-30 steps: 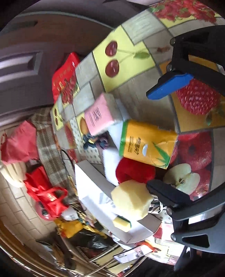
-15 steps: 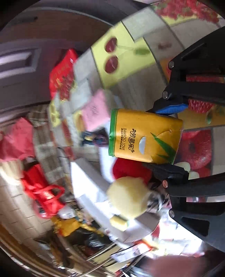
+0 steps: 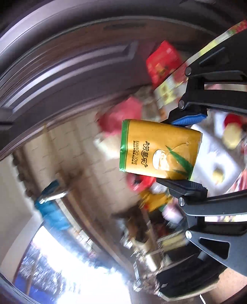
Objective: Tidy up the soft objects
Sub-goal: 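Carry plush pig and tissue pack over the white tray and release both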
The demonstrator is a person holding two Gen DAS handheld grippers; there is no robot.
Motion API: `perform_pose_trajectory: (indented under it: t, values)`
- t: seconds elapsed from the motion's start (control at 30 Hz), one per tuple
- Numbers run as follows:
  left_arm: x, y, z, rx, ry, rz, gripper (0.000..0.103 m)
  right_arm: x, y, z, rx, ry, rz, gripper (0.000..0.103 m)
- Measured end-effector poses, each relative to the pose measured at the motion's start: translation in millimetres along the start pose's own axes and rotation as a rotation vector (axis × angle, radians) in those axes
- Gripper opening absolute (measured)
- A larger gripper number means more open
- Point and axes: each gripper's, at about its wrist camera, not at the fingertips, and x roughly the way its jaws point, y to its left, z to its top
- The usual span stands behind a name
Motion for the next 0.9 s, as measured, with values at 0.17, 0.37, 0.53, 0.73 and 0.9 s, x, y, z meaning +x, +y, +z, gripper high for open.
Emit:
perform_pose_trajectory:
  t: [0.17, 0.37, 0.53, 0.73, 0.9]
  values:
    - [0, -1, -5, -0.005, 0.004, 0.002, 0.061, 1, 50, 41, -0.077, -0.086, 0.104, 0.048]
    - [-2, -1, -2, -0.024, 0.007, 0.029, 0.061, -2, 102, 90, -0.078, -0.18, 0.231, 0.048]
    - [-1, 10, -3, -0.075, 0.009, 0.056, 0.061, -6, 126, 108, -0.039, -0.201, 0.345, 0.048]
    - [3, 18, -6, -0.096, 0.017, 0.09, 0.061, 22, 134, 70, -0.035, -0.11, 0.387, 0.048]
    - [17, 26, -15, -0.103, 0.064, 0.153, 0.061, 79, 102, 12, 0.065, 0.051, 0.307, 0.048]
